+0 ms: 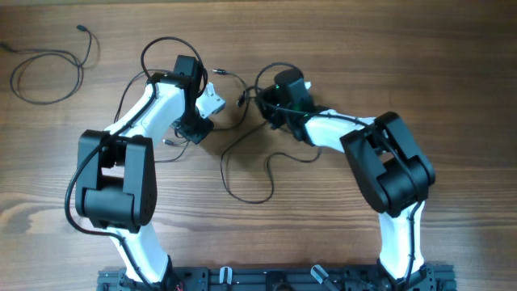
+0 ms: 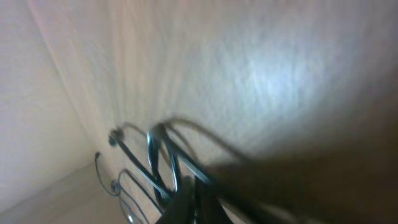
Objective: Untangle cables
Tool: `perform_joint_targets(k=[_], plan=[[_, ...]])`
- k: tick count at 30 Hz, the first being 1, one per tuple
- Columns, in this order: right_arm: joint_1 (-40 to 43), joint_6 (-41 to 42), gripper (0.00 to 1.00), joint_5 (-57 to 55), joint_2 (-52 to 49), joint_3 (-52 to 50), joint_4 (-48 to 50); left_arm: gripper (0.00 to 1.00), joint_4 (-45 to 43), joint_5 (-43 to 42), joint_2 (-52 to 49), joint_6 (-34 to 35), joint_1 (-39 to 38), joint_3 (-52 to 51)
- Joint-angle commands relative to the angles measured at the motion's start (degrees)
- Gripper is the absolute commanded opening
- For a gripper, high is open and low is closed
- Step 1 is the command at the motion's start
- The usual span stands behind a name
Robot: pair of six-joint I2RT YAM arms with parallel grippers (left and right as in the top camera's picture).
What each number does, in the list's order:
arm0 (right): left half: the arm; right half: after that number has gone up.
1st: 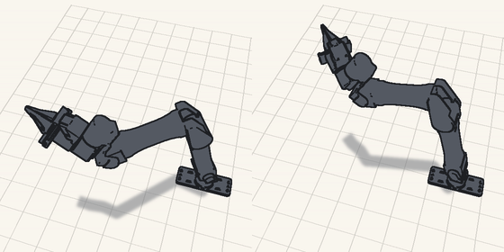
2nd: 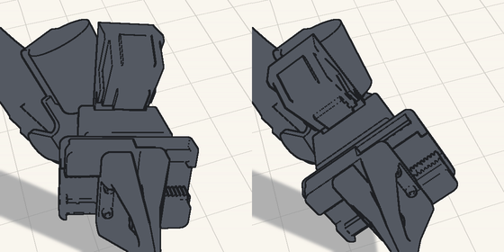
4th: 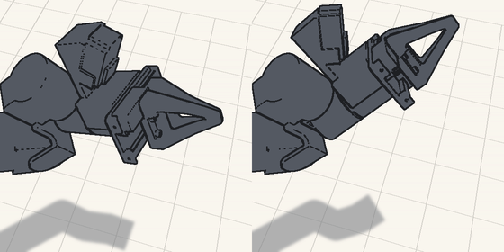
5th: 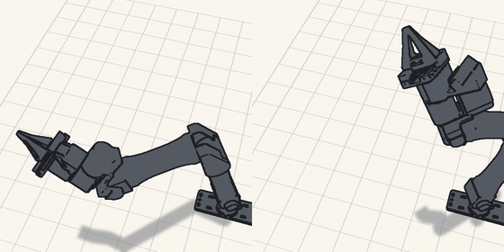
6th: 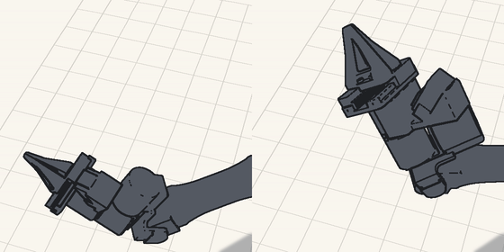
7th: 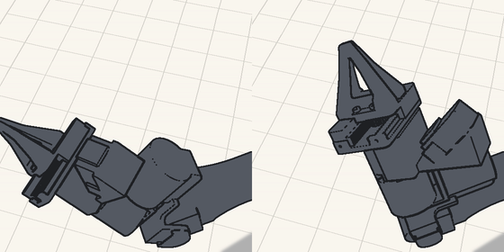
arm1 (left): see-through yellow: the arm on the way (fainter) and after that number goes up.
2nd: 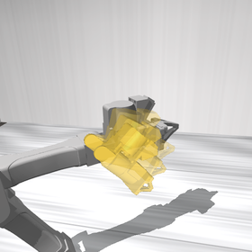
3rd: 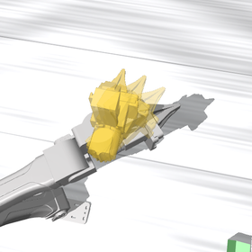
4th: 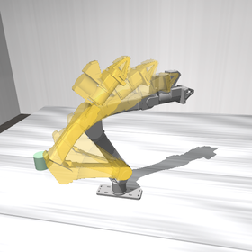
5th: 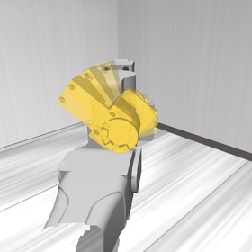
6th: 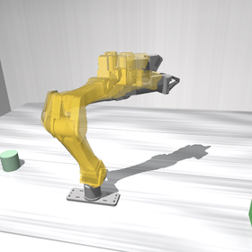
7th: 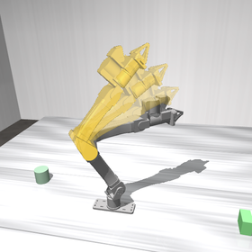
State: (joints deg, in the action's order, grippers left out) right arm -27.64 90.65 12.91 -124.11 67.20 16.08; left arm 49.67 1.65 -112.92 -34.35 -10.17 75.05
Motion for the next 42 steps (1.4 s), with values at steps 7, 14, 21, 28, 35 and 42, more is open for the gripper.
perform_joint_targets(k=[7,14,21,28,35,42], plan=[[-0.13,11.61,0.59,1.05,-2.32,-1.68,-0.44,0.04,0.28,-5.7,1.4,0.57,0.0,-0.59],[-2.05,14.38,0.43,-6.43,-7.69,-1.64,6.34,0.04,0.55,-5.68,1.4,0.55,0.0,-0.59],[-2.03,9.81,0.3,-9.51,-11.04,-1.62,12.0,0.04,1.11,-5.68,1.4,-0.42,0.0,-0.59],[3.04,-0.09,0.05,0.9,-9.46,-1.64,13.62,0.04,8.52,-5.68,1.4,-3.15,0.0,-0.66],[12.31,-11.85,0.05,2.75,1.16,-1.68,0.72,0.04,10.82,6.82,1.36,-3.08,0.92,-4.83],[20.65,-23.45,0.05,-2.64,12.26,-1.68,-12.0,0.04,4.79,8.81,1.33,12.92,9.84,-7.23]])
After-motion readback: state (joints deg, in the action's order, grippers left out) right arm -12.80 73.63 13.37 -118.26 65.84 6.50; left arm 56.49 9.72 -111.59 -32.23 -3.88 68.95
